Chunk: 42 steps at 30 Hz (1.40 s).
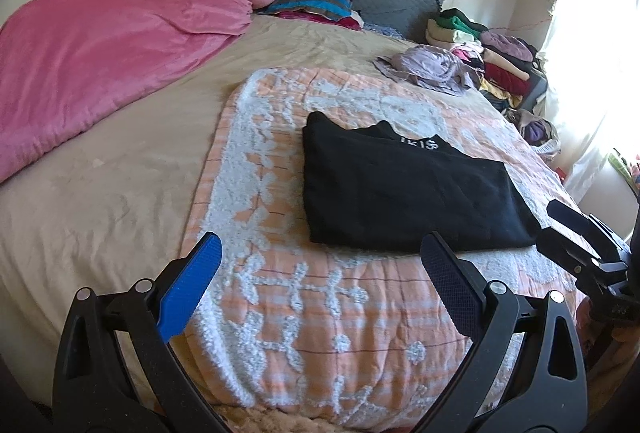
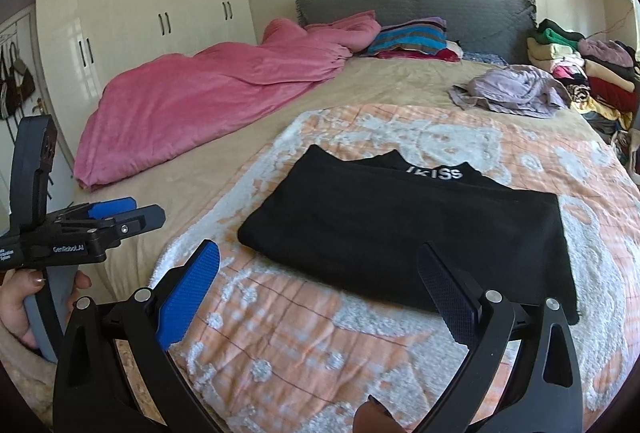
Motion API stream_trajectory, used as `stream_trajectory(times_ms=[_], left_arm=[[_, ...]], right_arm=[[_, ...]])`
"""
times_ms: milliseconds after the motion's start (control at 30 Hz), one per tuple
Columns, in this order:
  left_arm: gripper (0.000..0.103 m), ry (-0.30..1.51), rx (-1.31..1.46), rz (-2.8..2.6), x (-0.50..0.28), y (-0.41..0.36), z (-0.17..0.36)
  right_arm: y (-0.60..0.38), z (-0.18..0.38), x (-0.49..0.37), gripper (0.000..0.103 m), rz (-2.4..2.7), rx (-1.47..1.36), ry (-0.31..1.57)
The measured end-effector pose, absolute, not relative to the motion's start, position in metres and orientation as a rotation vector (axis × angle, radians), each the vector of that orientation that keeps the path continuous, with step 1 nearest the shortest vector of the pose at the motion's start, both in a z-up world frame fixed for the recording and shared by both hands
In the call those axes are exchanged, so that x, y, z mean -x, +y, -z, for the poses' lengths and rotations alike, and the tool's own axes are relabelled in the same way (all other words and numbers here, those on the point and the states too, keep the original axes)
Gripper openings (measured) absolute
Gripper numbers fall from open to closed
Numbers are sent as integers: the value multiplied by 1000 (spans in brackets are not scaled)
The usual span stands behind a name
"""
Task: Fold small clothes
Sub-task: 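Move the right tool onto the folded shirt edge while the left tool hovers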
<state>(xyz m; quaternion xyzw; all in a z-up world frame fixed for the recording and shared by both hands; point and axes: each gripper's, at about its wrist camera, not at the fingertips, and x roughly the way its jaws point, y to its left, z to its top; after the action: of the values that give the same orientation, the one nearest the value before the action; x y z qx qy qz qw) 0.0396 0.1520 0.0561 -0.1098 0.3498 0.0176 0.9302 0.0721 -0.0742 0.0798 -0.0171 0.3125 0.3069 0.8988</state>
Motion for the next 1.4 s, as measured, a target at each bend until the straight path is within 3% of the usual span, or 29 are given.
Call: stream_trajectory(times_ms=[667,1400], left_arm=[[93,752,233,-97,-62,191,-42],[93,862,205,-77,-154,201,-15]], right_arm=[[-20,-54,-89,98,-670,152,675],[35,33,-132,98,-535,434,744]])
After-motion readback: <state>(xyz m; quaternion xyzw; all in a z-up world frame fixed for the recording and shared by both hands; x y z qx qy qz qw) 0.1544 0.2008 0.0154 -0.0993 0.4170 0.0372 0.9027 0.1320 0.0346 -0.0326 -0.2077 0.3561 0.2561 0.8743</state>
